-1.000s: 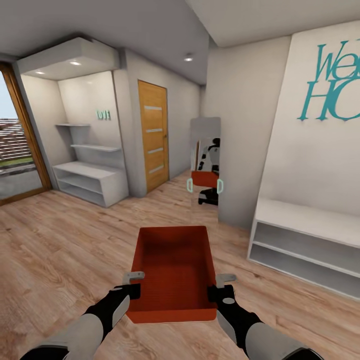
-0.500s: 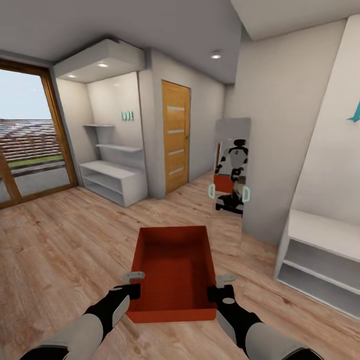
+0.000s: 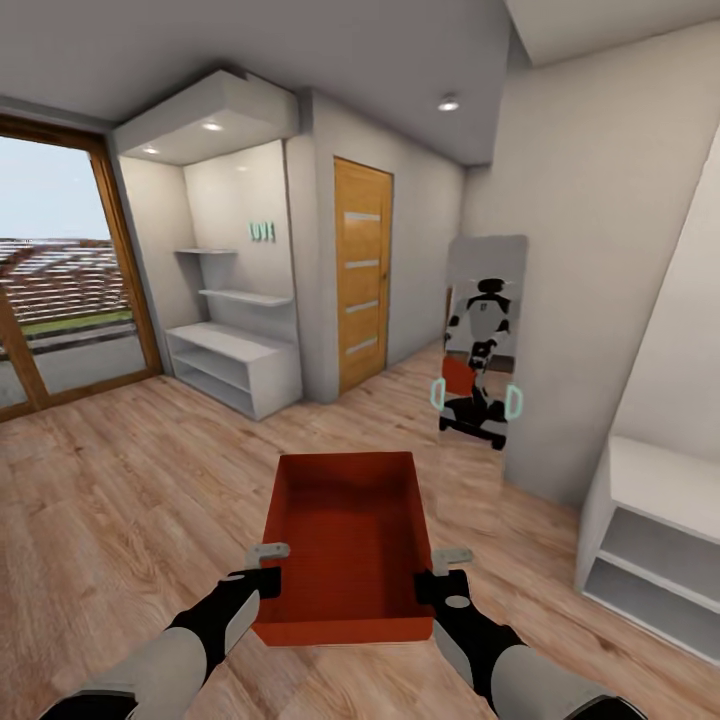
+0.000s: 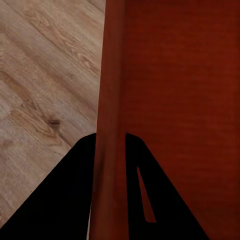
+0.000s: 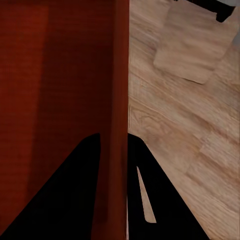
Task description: Move the two storage containers from the living room to the garage. In the garage, place one container on the floor and stack the other container on top of it (either order is fine).
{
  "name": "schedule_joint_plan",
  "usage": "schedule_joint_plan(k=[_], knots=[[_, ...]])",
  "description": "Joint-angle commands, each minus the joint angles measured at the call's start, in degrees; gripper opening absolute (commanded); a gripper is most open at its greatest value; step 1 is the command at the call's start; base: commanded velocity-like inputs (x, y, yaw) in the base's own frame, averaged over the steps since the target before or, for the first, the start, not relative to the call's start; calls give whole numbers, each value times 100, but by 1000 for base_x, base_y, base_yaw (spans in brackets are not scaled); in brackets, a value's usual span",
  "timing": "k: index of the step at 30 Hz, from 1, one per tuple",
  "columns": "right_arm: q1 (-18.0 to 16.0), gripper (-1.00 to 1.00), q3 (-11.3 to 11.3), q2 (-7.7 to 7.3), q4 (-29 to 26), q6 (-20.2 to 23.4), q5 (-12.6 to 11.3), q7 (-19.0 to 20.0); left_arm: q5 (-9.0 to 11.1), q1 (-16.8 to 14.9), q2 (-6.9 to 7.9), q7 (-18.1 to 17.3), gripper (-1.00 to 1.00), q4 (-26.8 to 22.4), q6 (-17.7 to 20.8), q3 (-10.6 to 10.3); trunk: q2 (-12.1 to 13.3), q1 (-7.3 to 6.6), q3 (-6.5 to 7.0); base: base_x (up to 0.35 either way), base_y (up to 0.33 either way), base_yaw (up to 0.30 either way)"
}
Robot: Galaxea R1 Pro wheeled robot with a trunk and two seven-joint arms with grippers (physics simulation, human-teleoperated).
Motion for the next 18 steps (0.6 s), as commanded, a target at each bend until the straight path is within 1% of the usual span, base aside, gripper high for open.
schedule_joint_plan(k=[1, 18], knots=[[-5, -100, -255, -63, 16, -33, -452, -259, -67, -3, 15, 54, -100, -31, -480, 193, -4, 3, -7, 322, 0, 214], [-5, -100, -256, -64, 16, -37, -452, -285, -70, -3, 15, 54, -100, -31, -480, 193, -4, 3, -7, 322, 0, 262]])
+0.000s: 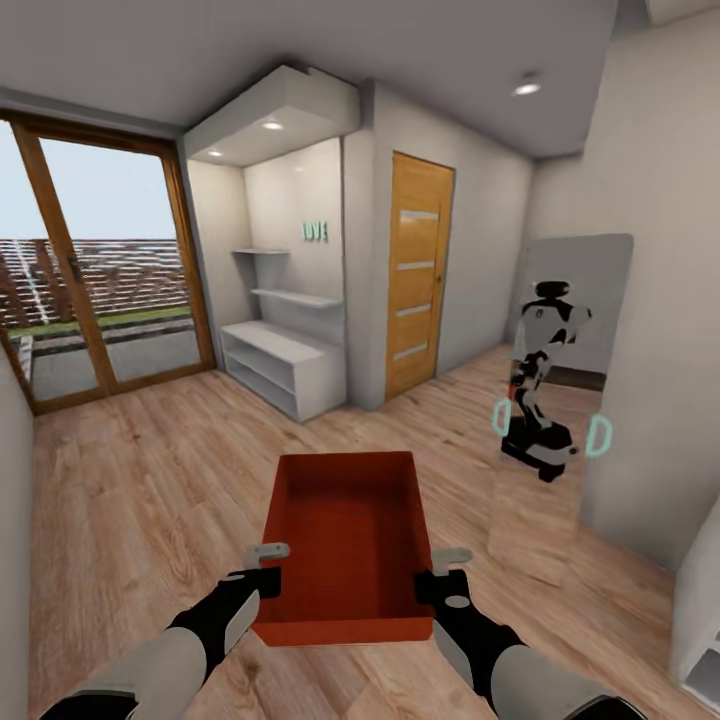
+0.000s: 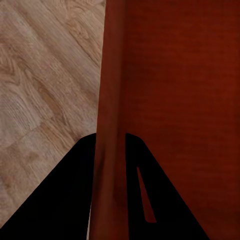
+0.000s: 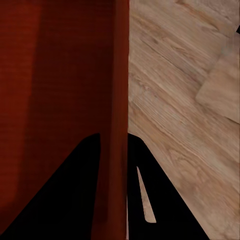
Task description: Move the two storage containers from the living room to the garage. In the garage, place one container on the floor and stack the other container on top of it (either order is fine).
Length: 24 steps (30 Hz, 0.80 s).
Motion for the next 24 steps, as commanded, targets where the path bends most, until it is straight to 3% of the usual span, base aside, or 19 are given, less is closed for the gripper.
schedule_joint_plan(k=[1, 6, 24], knots=[[-5, -100, -255, -64, 16, -35, -452, -284, -75, -3, 14, 54, -100, -31, -480, 198, -4, 3, -7, 322, 0, 270], [-5, -100, -257, -64, 16, -35, -452, -287, -73, -3, 14, 54, -100, -32, -480, 198, -4, 3, -7, 322, 0, 204], [-5, -100, -263, -73, 8, -33, -443, -280, -73, -3, 14, 54, -100, -39, -480, 198, -4, 3, -7, 322, 0, 8]])
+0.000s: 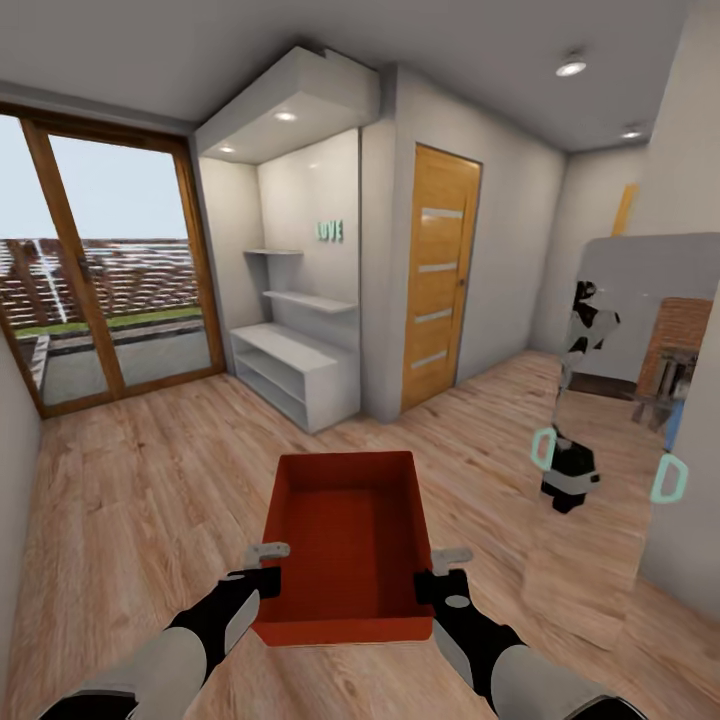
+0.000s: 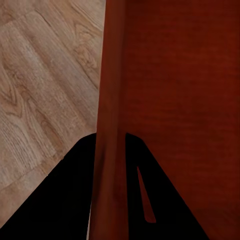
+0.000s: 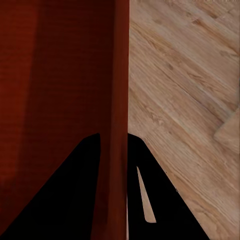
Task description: Move the two storage containers from the living room to the garage. In the garage, place one container on the floor and stack the other container on top of it (either order is fine).
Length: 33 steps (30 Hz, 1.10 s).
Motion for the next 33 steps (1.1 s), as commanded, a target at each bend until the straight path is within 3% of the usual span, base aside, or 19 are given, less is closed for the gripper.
schedule_joint_plan(k=[1, 33], knots=[[-6, -100, -253, -73, 17, -37, -454, -277, -76, -2, 14, 54, -100, -32, -481, 200, -4, 3, -7, 322, 0, 0], [-6, -100, -248, -64, 16, -47, -445, -275, -70, -2, 14, 54, -100, -32, -472, 200, -4, 3, -7, 323, 0, 0]])
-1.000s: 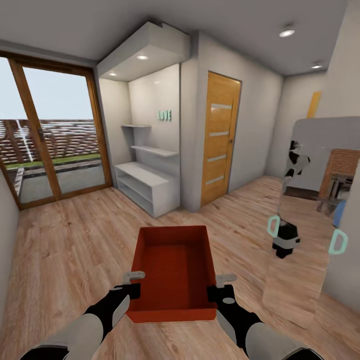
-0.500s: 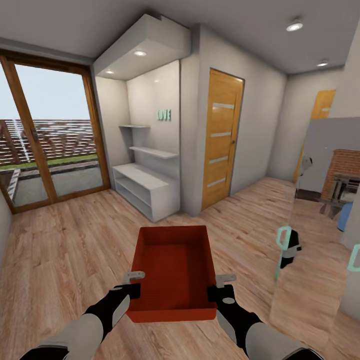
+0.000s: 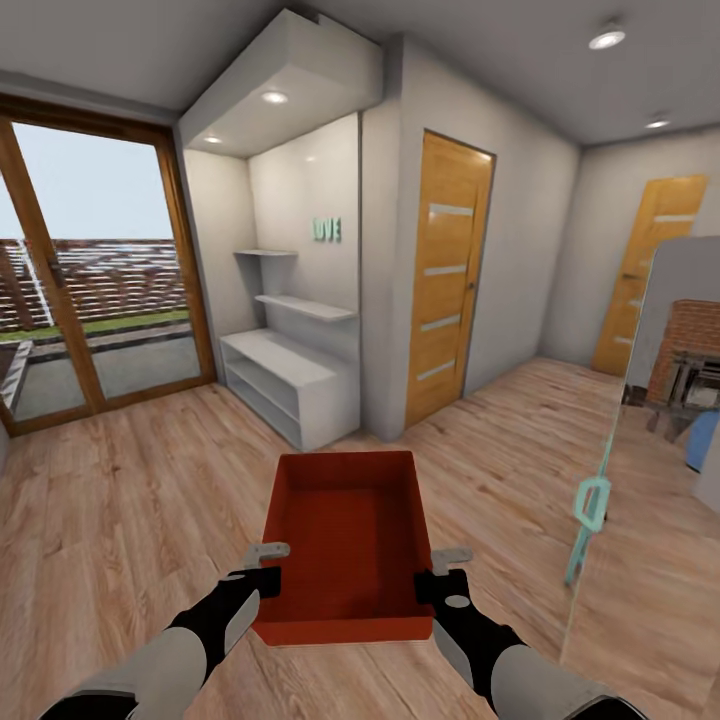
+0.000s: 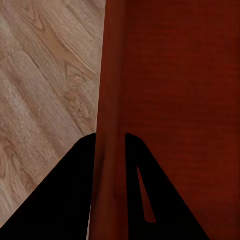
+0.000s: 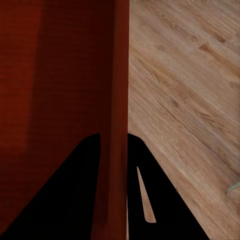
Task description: Move the two storage containers from the living room to the garage. In the garage, place one container on the floor and stack the other container on top of it (either order is fine).
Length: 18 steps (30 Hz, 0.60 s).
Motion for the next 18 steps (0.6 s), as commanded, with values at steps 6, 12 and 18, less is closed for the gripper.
schedule_joint_plan(k=[6, 12, 18], knots=[[-6, -100, -251, -56, 18, -29, -440, -272, -78, -2, 15, 54, -100, -32, -461, 203, -4, 3, -7, 323, 0, 0], [-6, -100, -254, -64, 17, -13, -456, -264, -79, -2, 15, 54, -100, -27, -464, 203, -4, 3, -7, 323, 0, -1], [-5, -100, -251, -43, 18, -10, -458, -271, -74, -2, 22, 54, -100, -24, -462, 203, -4, 3, -7, 323, 0, -152]])
